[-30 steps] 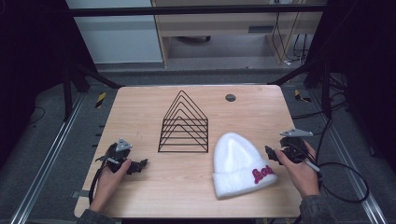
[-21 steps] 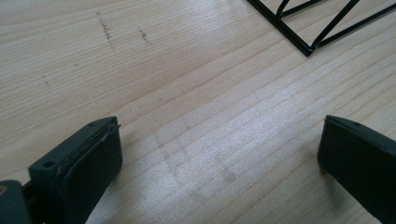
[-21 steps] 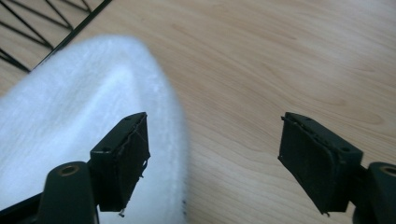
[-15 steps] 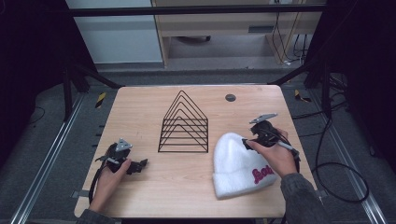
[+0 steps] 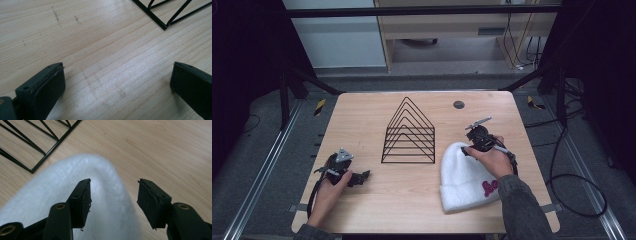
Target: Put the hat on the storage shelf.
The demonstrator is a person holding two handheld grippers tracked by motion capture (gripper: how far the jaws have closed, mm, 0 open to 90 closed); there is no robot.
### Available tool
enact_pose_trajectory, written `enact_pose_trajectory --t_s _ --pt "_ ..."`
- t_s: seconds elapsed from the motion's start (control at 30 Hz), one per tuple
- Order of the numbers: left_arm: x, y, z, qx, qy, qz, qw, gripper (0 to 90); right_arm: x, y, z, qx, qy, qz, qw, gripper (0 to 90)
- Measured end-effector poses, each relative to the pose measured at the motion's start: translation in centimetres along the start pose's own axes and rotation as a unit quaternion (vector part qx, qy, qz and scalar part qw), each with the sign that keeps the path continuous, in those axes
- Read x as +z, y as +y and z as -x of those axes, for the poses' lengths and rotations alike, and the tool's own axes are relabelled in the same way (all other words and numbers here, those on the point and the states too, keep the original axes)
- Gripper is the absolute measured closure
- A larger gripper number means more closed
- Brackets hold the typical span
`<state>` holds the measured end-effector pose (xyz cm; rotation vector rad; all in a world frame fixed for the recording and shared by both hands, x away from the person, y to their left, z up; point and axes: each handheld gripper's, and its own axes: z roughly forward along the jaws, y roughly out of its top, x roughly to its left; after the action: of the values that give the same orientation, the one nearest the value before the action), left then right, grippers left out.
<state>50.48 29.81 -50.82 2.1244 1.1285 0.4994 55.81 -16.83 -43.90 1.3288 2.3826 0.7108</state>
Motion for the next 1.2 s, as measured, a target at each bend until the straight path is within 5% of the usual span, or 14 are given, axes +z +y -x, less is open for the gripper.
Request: enact_pose_trajectory --t_s 0.5,0.73,0.83,1.03,1.2 --pt "0.0 0.0 0.0 0.000 0.000 0.000 1.0000 0.0 2.6 0.1 0.5 0.019 0.016 -0.024 0.9994 43.6" --pt "0.0 0.0 0.0 0.000 -0.002 0.000 1.0000 0.0 3.2 0.2 0.3 0.020 0.037 -0.035 0.9985 62.0" --pt "0.0 0.0 0.0 0.000 -0.001 0.000 1.0000 0.0 3.3 0.2 0.3 0.020 0.047 -0.041 0.9978 77.1" --pt "0.0 0.0 0.0 0.000 -0.002 0.000 1.0000 0.0 1.4 0.3 -0.2 0.008 0.047 -0.019 0.9987 82.3" --pt "0.0 0.0 0.1 0.004 -0.001 0.000 1.0000 0.0 -2.1 0.0 -0.9 -0.002 0.047 0.031 0.9984 82.6"
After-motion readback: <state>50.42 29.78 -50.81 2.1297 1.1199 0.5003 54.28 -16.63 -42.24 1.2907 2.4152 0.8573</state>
